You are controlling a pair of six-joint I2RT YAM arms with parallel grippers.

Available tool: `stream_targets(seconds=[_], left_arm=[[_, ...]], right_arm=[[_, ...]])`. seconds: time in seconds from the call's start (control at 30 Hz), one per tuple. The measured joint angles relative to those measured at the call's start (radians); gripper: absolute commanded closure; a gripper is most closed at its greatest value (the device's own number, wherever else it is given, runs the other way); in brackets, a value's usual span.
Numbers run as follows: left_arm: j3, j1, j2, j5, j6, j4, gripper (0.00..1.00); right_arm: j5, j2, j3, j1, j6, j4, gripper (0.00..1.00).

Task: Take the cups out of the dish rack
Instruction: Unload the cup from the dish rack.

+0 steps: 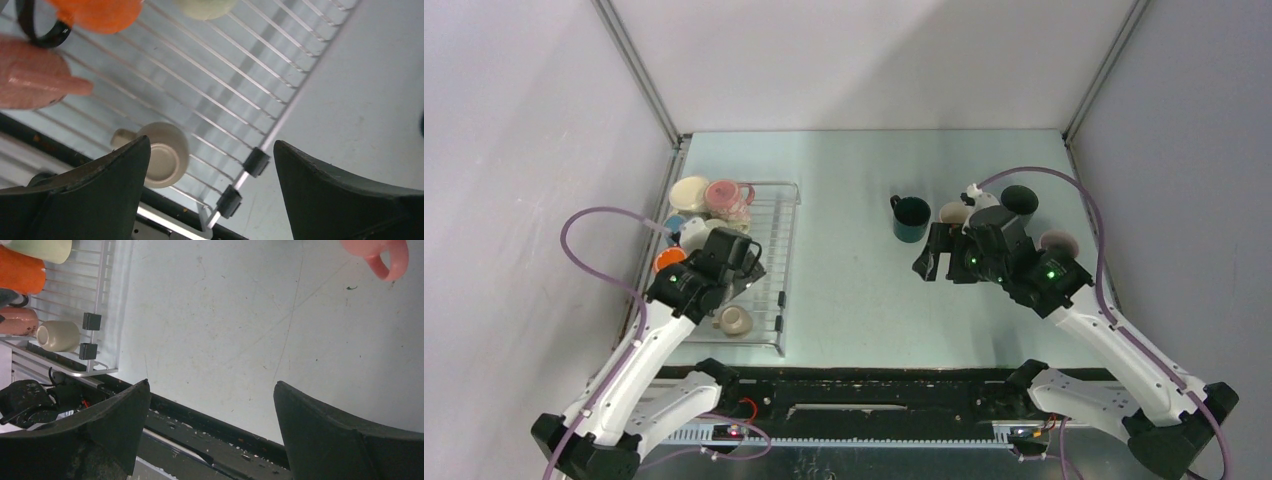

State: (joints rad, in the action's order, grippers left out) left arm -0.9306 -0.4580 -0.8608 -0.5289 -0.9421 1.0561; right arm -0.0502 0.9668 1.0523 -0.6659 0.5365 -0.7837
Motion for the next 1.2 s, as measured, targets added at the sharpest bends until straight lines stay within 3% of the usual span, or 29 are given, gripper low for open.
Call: stream_targets(seconds=[0.3, 0.67, 1.2], left_arm=[[0.074, 0.035, -0.023, -0.019, -0.191, 0.158, 0.0], [0.201, 0.084, -0.022, 0.036, -0.273, 0.137, 0.0], [0.215, 0.151, -0.109, 0.1, -0.269, 0.037, 0.32]], right_arm=[[0.007, 0.007, -0.018, -0.008, 0.001, 0.023, 0.0], [0.006, 0.027, -0.029, -0.012, 0.002, 0.035, 0.0], [0.002, 0.026, -0.057, -0.018, 0.008, 0.042, 0.0]])
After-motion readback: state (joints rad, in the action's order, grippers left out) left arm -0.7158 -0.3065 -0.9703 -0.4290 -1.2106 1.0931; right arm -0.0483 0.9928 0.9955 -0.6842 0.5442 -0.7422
